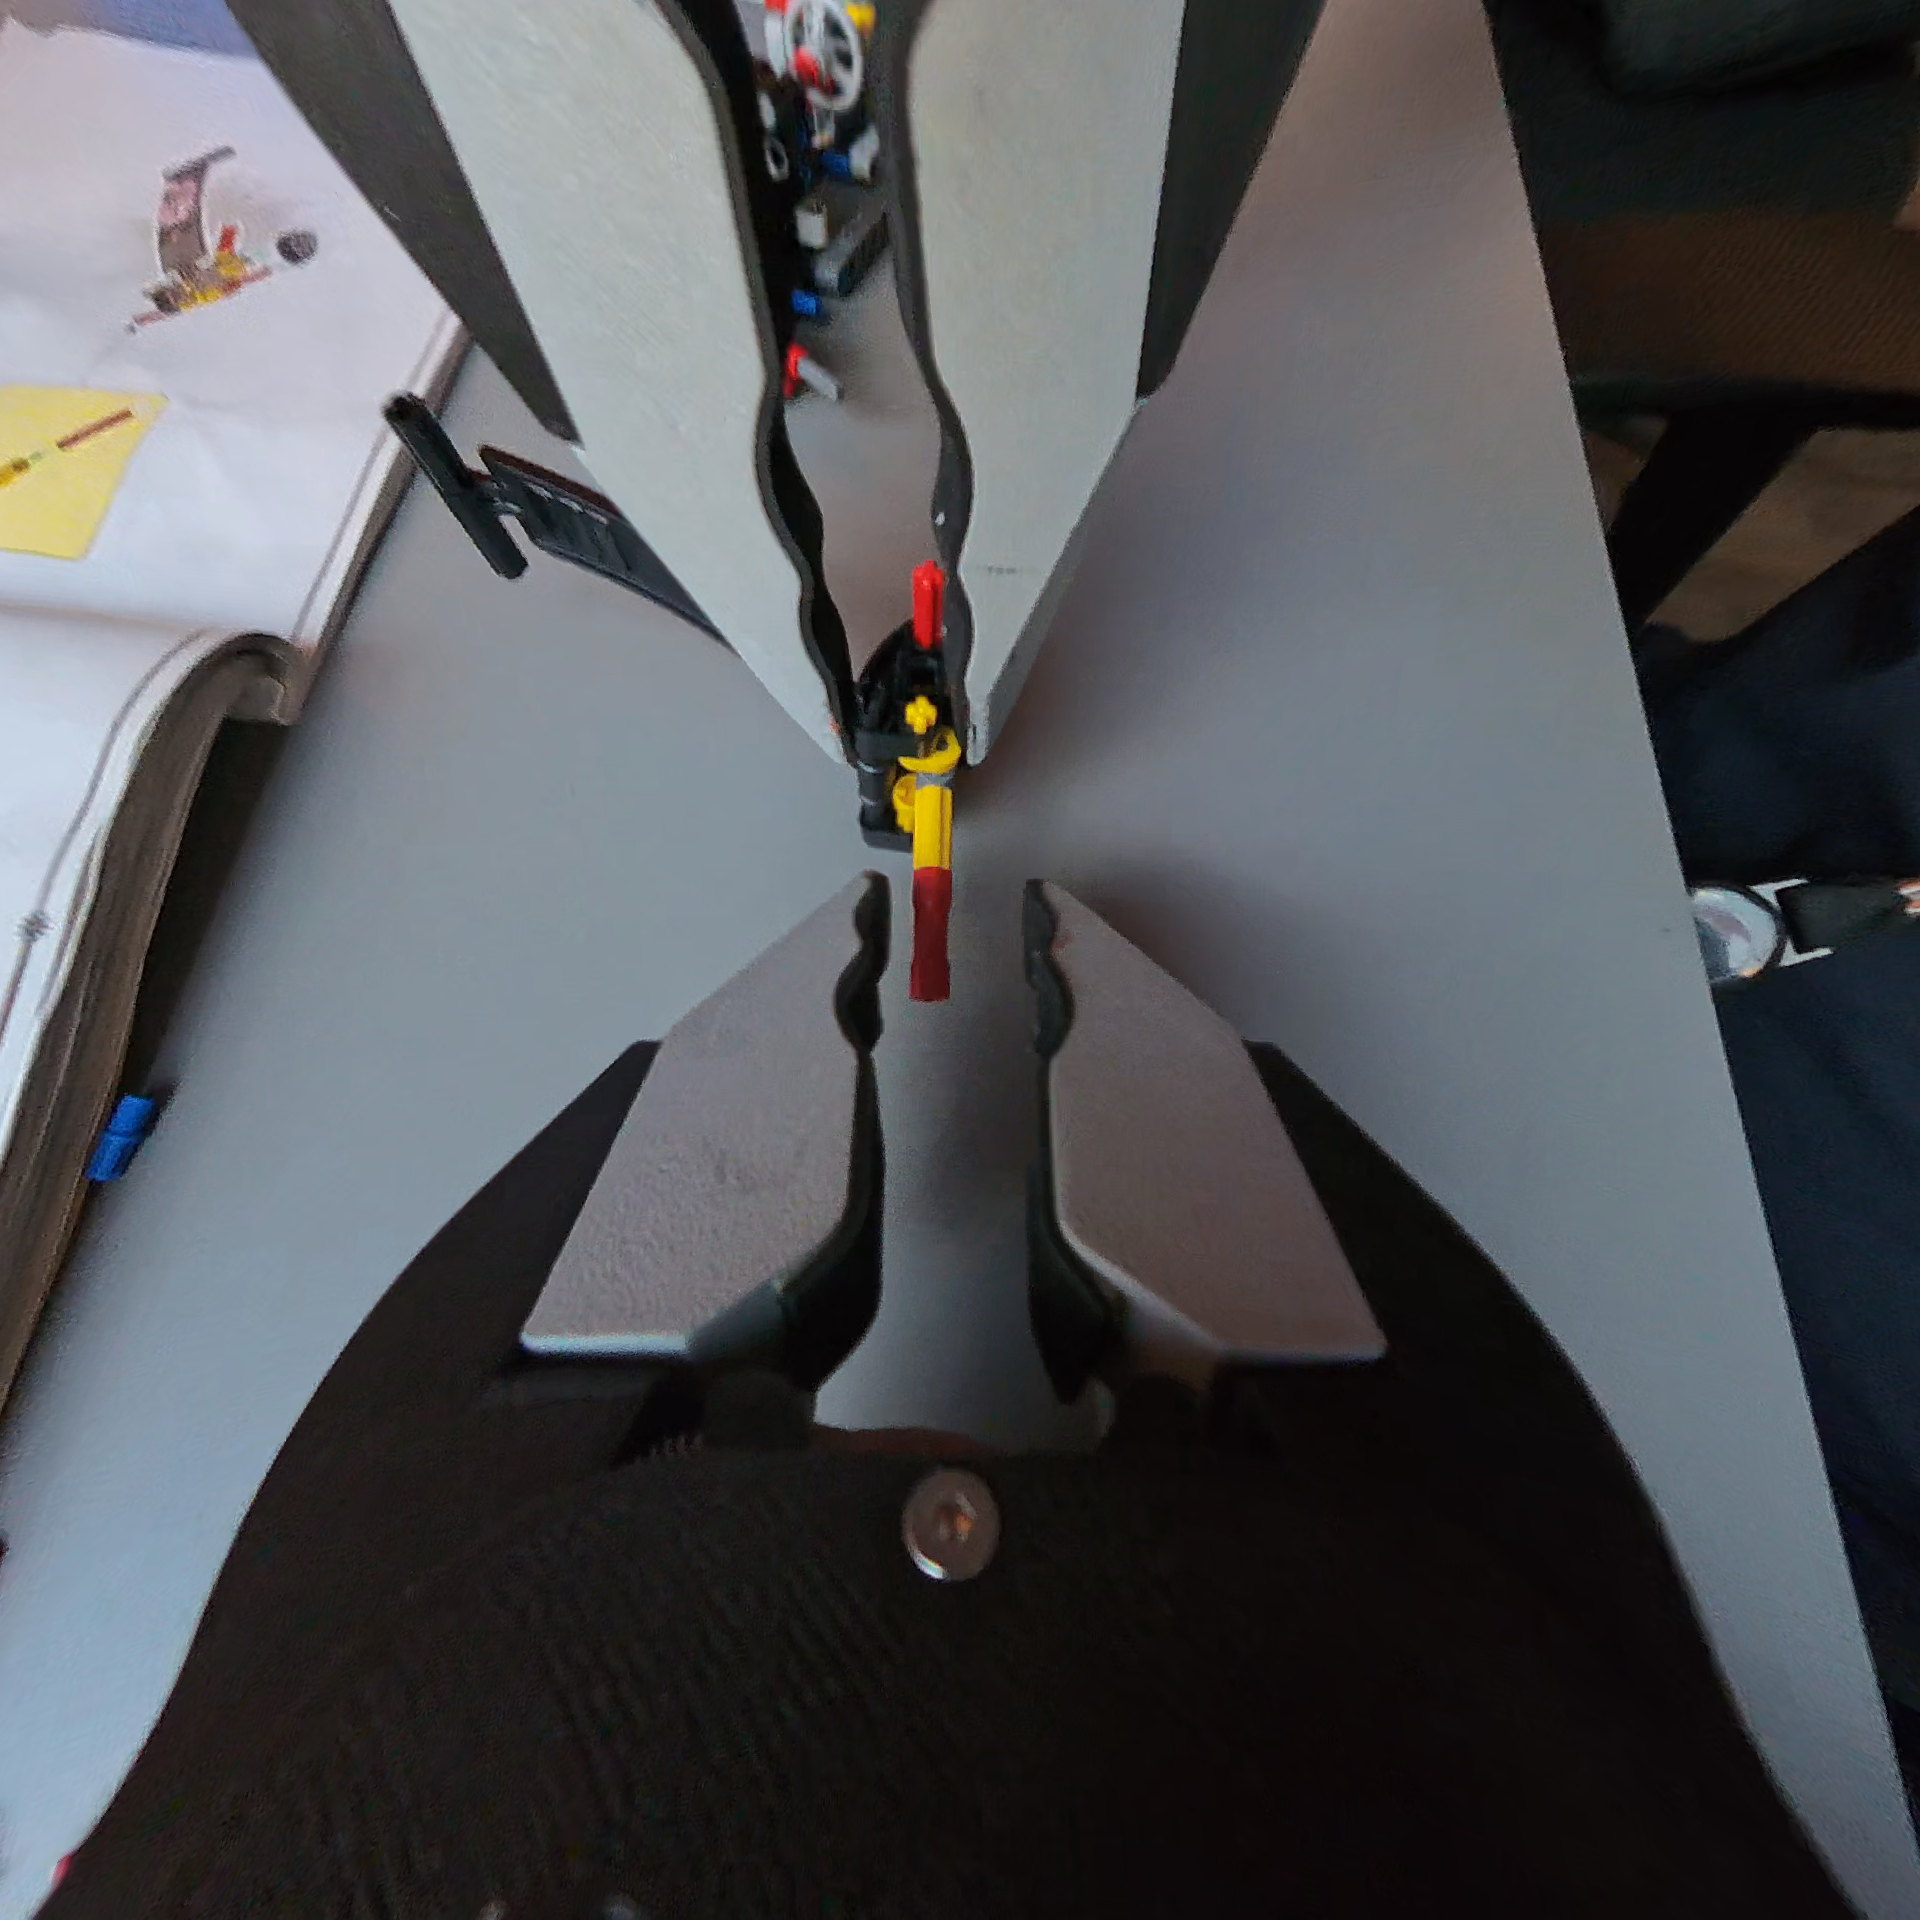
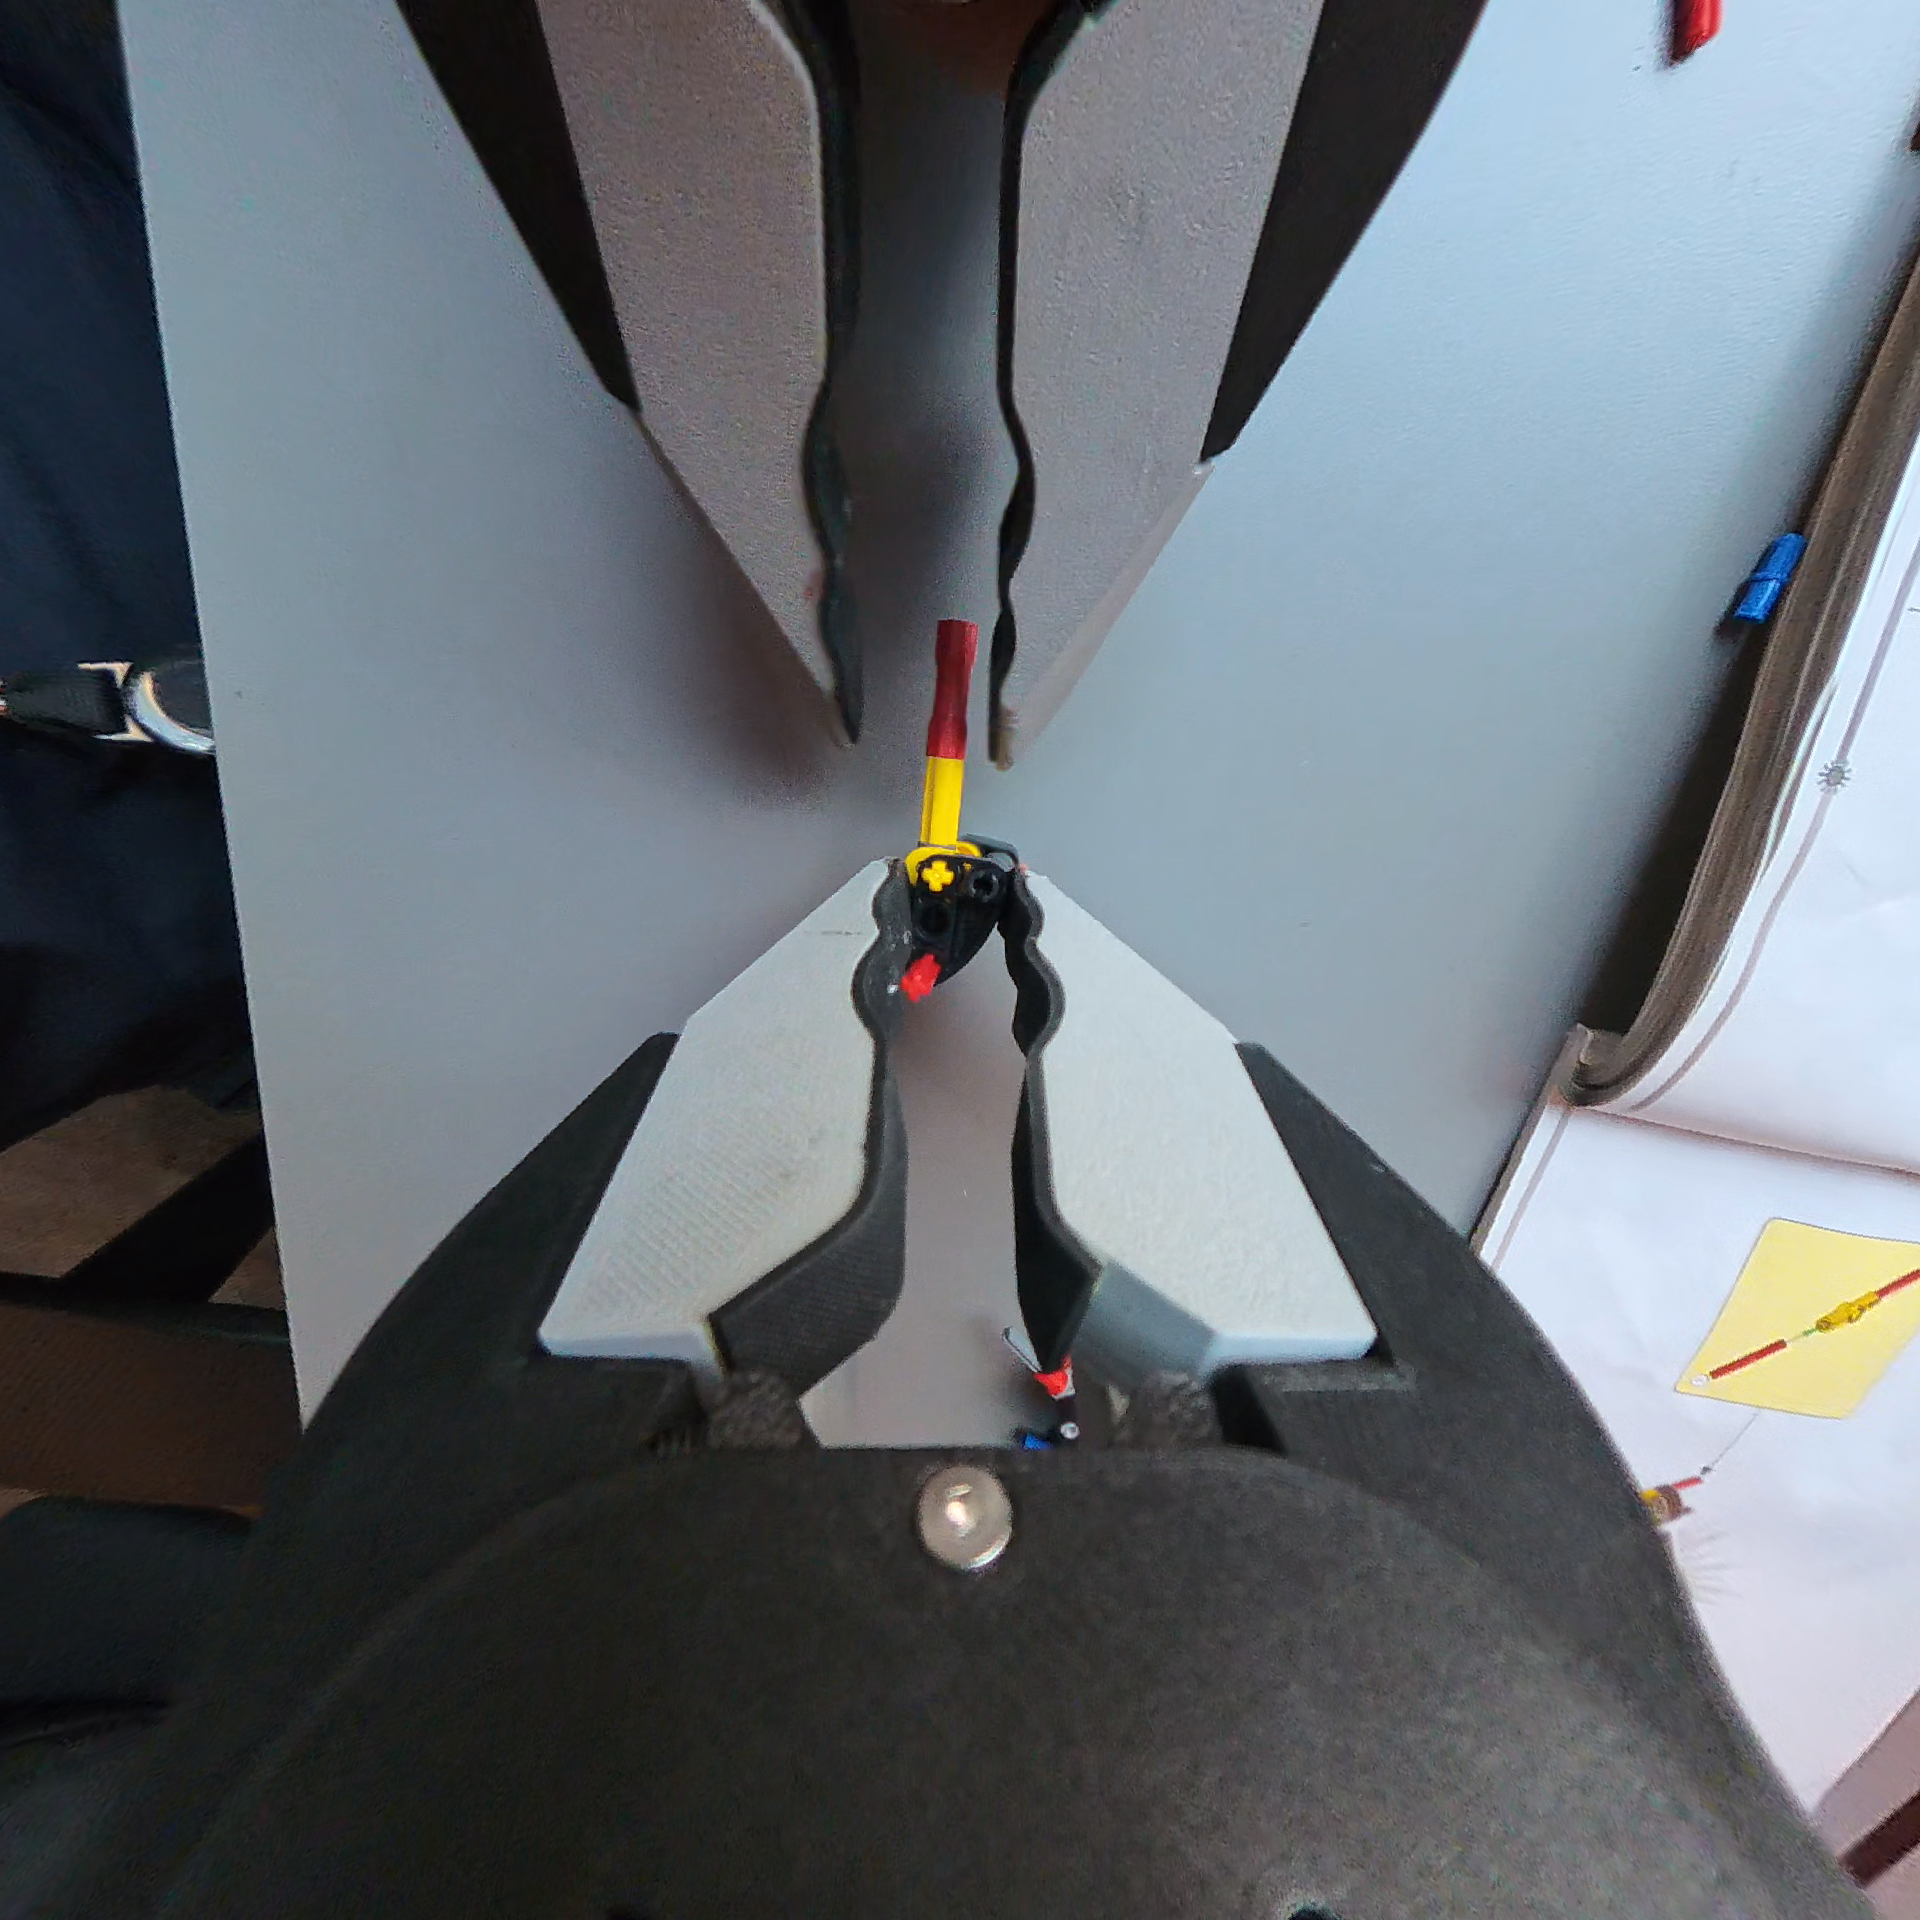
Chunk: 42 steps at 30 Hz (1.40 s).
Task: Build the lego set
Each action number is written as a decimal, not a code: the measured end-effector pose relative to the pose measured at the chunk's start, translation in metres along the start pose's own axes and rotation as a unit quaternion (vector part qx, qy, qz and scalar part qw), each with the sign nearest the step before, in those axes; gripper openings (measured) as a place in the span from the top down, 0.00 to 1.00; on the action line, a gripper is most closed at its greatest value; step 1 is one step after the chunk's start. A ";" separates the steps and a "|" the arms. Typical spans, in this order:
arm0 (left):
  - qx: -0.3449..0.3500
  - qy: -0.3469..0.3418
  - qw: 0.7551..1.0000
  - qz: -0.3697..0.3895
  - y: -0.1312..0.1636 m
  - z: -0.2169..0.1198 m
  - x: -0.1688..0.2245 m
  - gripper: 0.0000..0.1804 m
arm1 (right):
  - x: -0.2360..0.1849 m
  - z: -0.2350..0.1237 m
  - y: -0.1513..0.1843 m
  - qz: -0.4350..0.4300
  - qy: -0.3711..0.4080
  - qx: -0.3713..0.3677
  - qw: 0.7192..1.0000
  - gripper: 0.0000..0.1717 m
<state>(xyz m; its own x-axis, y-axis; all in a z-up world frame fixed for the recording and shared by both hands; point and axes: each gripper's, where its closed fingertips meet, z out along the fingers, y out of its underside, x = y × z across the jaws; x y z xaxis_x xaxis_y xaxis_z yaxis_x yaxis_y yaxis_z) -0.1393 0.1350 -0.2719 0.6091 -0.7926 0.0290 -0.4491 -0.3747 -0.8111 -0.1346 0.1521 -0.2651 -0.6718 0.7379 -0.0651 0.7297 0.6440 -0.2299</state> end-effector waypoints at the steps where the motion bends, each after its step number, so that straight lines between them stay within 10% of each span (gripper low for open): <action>1: 0.007 -0.006 1.000 0.006 -0.003 0.001 -0.001 0.91 | 0.000 0.000 0.001 -0.002 0.004 0.001 1.000 0.90; 21: 0.057 -0.141 0.967 0.204 -0.051 -0.009 -0.003 1.00 | 0.001 -0.002 0.003 0.036 -0.006 0.107 0.994 0.90; 42: 0.050 -0.053 0.993 0.091 -0.045 0.004 -0.010 1.00 | 0.000 -0.003 0.003 0.031 -0.011 0.135 0.990 0.90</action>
<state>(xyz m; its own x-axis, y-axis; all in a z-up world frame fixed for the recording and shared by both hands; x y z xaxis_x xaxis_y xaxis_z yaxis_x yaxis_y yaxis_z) -0.1226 0.1612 -0.2376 0.5915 -0.7859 -0.1806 -0.4935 -0.1757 -0.8518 -0.1323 0.1550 -0.2632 -0.6319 0.7675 -0.1076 0.7108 0.5186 -0.4753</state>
